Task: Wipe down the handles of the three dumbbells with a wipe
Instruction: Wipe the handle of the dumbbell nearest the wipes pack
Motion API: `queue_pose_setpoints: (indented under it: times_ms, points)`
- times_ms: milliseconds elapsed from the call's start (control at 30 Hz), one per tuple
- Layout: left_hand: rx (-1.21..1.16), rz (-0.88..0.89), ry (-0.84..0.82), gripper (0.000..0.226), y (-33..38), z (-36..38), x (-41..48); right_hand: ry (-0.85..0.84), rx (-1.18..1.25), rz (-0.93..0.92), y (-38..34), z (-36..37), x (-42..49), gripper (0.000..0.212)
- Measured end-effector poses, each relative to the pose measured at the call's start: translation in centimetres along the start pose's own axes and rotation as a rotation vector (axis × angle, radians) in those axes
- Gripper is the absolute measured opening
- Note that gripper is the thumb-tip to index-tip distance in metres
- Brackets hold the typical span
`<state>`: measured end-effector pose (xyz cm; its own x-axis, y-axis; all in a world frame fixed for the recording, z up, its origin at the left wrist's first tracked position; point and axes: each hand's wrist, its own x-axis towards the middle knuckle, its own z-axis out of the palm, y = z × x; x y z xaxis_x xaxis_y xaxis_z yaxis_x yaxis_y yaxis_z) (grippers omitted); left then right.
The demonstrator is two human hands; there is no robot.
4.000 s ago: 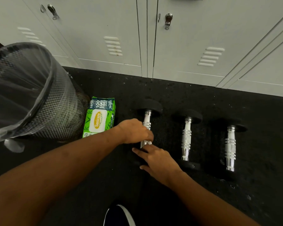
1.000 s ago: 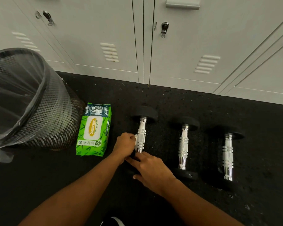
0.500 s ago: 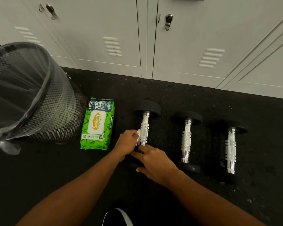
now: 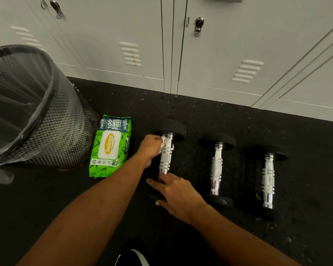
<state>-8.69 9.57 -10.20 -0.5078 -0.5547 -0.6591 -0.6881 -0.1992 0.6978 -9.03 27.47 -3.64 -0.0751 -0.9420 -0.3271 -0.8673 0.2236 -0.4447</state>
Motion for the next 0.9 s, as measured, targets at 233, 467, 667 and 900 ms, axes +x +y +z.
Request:
queue_pose_setpoints:
  times_ms: [233, 467, 667, 900]
  points:
    - [0.191, 0.034, -0.085, 0.039, -2.4, -0.8, -3.6, -0.006, -0.003, -0.009, 0.0, 0.0, 0.1, 0.069]
    - [0.455, 0.043, -0.154, 0.029, -3.5, -1.7, -7.7, 0.021, 0.028, -0.021, 0.2, 0.0, -0.3, 0.063]
    - [0.234, 0.003, -0.041, 0.026, -2.3, -0.7, -4.3, 0.011, 0.0, -0.009, 0.0, 0.0, 0.2, 0.068]
    - [0.044, 0.01, 0.107, 0.029, 0.6, 0.6, -1.2, -0.052, -0.019, -0.016, 0.0, -0.5, 0.3, 0.07]
